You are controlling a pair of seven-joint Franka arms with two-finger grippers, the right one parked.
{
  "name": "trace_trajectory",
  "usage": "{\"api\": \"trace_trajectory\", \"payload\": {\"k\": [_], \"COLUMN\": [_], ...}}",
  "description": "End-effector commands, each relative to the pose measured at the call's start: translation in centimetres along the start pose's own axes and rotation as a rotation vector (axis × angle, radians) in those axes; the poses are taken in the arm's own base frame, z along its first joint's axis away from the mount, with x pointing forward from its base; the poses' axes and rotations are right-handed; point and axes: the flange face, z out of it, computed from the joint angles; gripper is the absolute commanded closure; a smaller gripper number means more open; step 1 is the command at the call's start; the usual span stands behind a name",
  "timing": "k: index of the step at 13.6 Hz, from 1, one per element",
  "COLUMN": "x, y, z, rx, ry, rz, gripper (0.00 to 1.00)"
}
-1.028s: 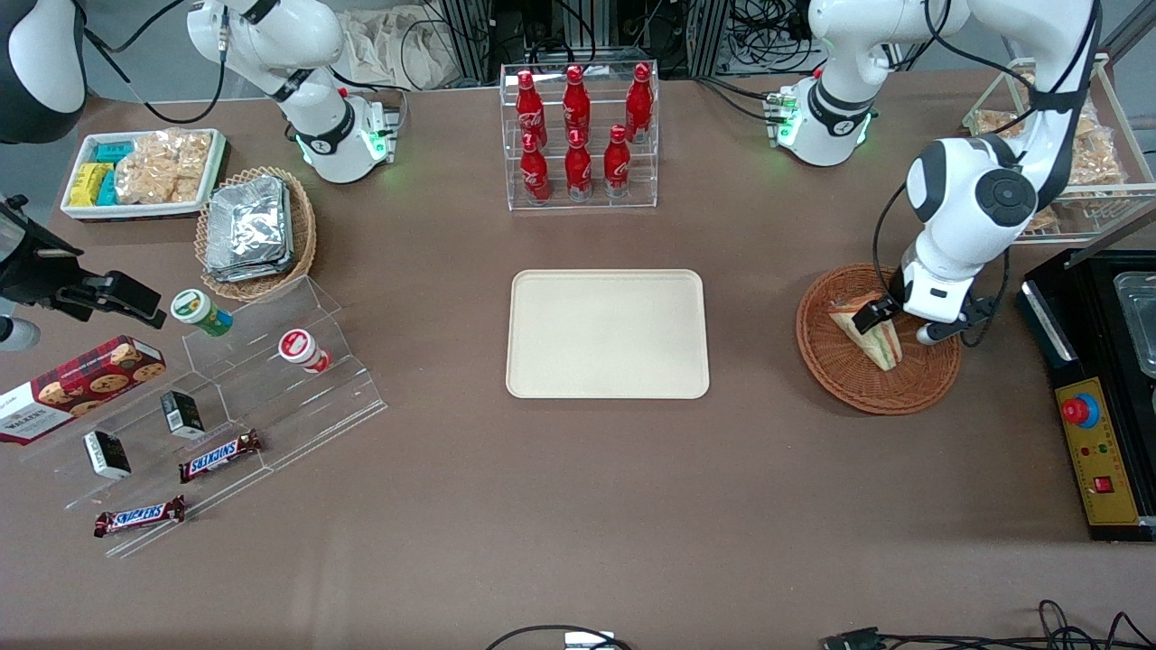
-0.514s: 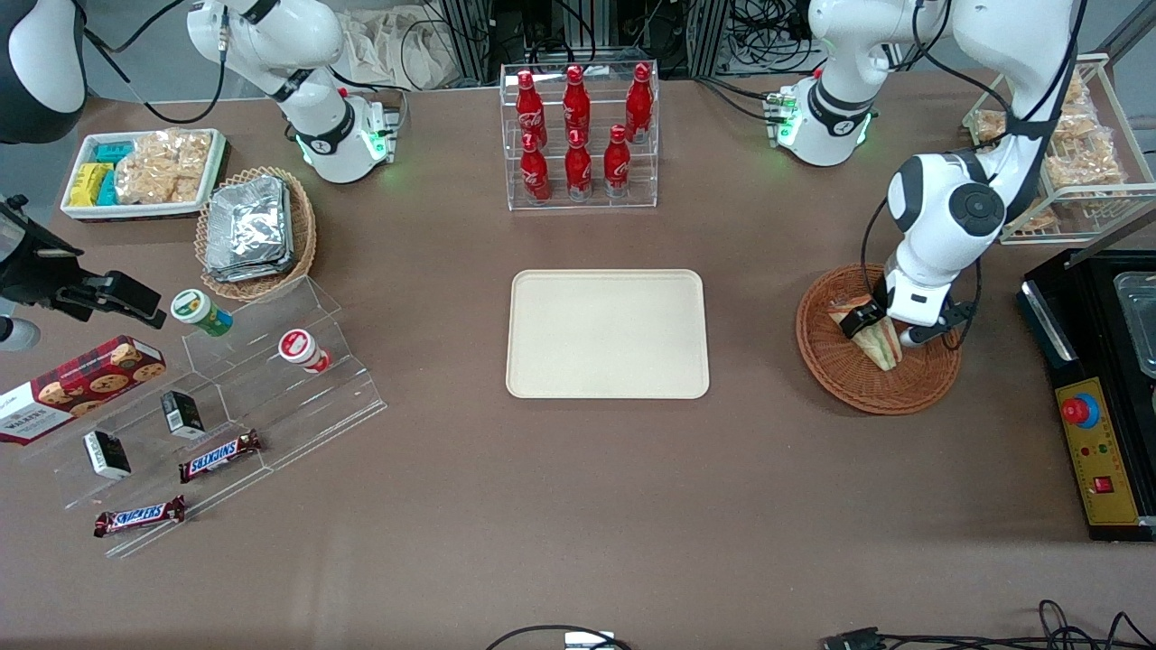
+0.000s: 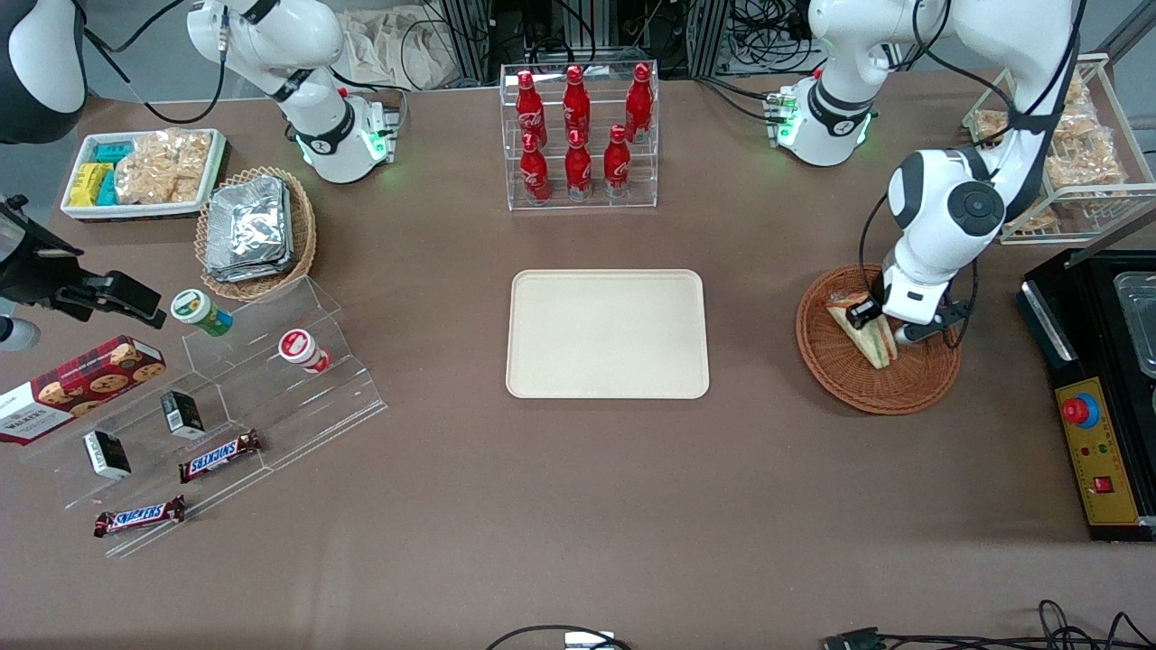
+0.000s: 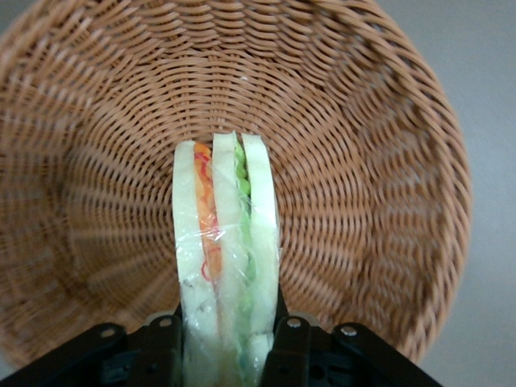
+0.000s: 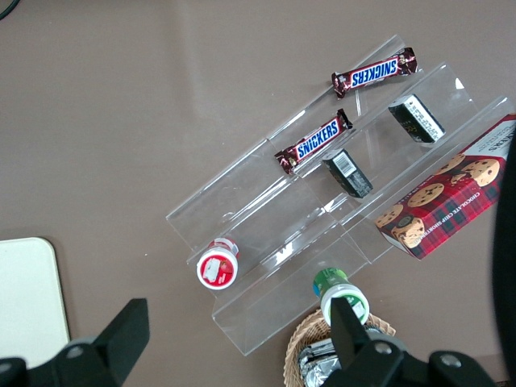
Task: Place sandwich from basket to tray
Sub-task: 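Lift the sandwich and carry it over the cream tray, then lower the sandwich onto the tray and open the left gripper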
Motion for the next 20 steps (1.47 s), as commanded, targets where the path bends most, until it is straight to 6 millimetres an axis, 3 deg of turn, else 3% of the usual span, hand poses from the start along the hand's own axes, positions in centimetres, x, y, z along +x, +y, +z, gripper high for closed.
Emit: {"api": "trace_trajectory", "payload": {"k": [1, 5, 7, 11, 14, 16, 20], "x": [-1.5, -3.2, -5.1, -5.8, -6.2, -7.7, -9.4], "y": [2.0, 10.1, 14.2, 22.6, 30.0, 33.4, 37.8], "z": [-7.2, -13.0, -14.6, -16.4, -16.1, -15.5, -10.3], "rx": [0.086, 0.133, 0.120, 0.042, -0.025, -0.047, -0.027], "ry": [0.043, 0.071, 0.110, 0.115, 0.041, 0.035, 0.001], "rz": [0.129, 0.396, 0.477, 0.556, 0.446, 0.432, 0.440], "gripper": [1.00, 1.00, 1.00, 1.00, 1.00, 1.00, 1.00]}}
